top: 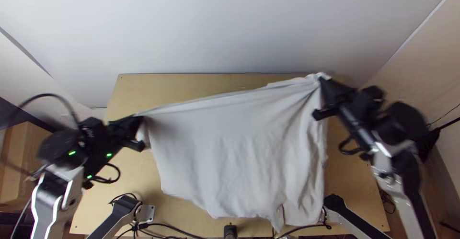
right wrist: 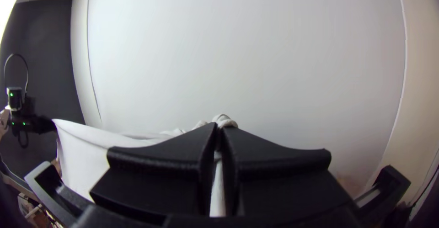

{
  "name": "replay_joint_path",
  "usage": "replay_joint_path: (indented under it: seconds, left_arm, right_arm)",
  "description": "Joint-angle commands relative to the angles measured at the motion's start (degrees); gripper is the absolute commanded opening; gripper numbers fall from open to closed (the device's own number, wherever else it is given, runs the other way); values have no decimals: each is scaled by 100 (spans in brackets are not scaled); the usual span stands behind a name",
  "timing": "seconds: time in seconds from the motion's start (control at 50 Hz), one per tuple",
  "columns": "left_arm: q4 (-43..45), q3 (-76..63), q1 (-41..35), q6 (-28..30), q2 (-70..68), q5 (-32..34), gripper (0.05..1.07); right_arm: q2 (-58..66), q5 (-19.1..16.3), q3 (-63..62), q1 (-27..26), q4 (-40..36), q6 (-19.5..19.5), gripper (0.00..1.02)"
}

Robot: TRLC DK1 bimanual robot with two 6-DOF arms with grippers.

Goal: Fold the t-shirt

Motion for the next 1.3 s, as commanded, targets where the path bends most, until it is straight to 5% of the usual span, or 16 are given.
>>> replay_joint_path:
  seconds: [0.0,0.14,0.36,0.6,0.88,0.92,0.98,1.04,1.16,1.28]
  left_arm:
    - [432,-752,78,215,228,-8,8]
    - [1320,-1156,641,145,1125,686,8]
    - [2858,-647,1098,-39,3217,748,8]
    - [3438,716,1194,-162,5335,757,8]
    - [3429,2078,1133,-435,6794,590,8]
    - [3421,2113,1133,-435,6882,590,20]
    - [3456,2104,1142,-435,6934,572,59]
    - [3429,2210,1177,-488,7005,572,102]
    - [3025,2535,1344,-786,7049,572,103]
    - [2770,2579,1467,-910,6715,590,103]
  right_arm:
    - [39,72,-1106,-206,662,131,2]
    - [619,-262,-1853,-654,1392,456,2]
    - [1999,-464,-1862,-1454,2376,817,2]
    - [3669,-411,-983,-1902,2886,904,2]
    - [5040,-139,485,-2157,2631,1212,3]
    - [5128,-139,608,-2175,2587,1221,18]
    - [5242,-86,881,-2183,2323,1230,59]
    - [5400,2,1373,-2245,1822,1309,77]
    - [5558,-7,2225,-2500,724,1775,97]
    - [5418,-24,2630,-2719,-103,2012,98]
